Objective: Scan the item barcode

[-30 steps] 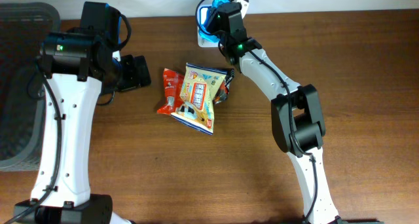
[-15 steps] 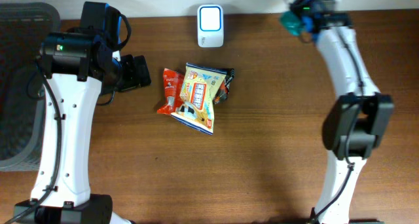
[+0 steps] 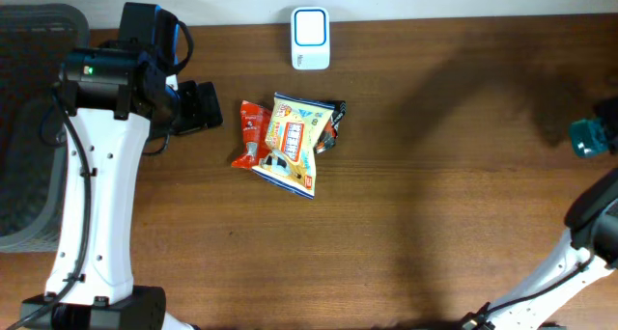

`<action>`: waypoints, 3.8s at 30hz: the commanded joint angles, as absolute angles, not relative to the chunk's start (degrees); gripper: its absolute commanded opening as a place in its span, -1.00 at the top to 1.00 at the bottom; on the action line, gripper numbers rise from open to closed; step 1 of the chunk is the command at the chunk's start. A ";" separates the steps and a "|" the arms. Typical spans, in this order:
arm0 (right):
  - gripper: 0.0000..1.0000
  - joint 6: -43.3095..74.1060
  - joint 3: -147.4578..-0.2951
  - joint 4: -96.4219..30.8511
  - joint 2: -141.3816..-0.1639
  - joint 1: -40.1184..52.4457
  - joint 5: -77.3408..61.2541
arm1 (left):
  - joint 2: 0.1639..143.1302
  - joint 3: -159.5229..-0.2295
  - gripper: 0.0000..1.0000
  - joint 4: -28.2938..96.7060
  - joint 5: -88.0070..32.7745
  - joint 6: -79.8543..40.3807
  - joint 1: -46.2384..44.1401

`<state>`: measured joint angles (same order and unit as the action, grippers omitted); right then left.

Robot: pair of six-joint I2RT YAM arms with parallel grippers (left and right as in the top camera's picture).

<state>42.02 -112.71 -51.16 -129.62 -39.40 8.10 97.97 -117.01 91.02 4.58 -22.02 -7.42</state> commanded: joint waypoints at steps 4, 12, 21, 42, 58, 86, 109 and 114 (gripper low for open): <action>-0.29 42.06 -111.85 -46.81 -131.39 -42.81 8.19 | 97.73 -117.38 -0.98 91.00 5.23 -21.34 -7.44; -0.74 39.03 -111.79 -44.40 -135.70 -43.27 10.68 | 97.73 -117.38 -0.98 90.98 5.23 -21.34 -7.44; -0.91 28.67 -119.59 -51.51 -130.78 -43.09 1.69 | 97.73 -117.38 -0.98 91.00 5.23 -21.34 -7.44; 0.81 24.01 -106.78 -57.78 -131.63 -36.49 7.29 | 97.73 -117.38 -0.98 91.00 5.26 -21.34 -7.49; 0.55 20.34 -118.72 -61.65 -131.50 -35.51 -6.13 | 97.73 -117.38 -0.99 91.00 5.23 -21.34 -7.49; -0.49 17.06 -113.82 -61.80 -131.63 27.20 -22.06 | 97.73 -117.38 -0.98 91.00 5.26 -21.34 -7.44; 0.92 22.81 -117.93 -73.47 -119.50 24.77 6.42 | 97.73 -117.38 -0.98 91.00 5.23 -21.34 -7.44; 0.92 22.76 -117.91 -82.00 -118.91 17.30 9.82 | 97.73 -117.38 -0.98 91.00 5.23 -21.34 -7.44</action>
<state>22.50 -117.36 -80.27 -119.26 20.27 6.50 97.97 -117.01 91.07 4.58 -22.02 -7.46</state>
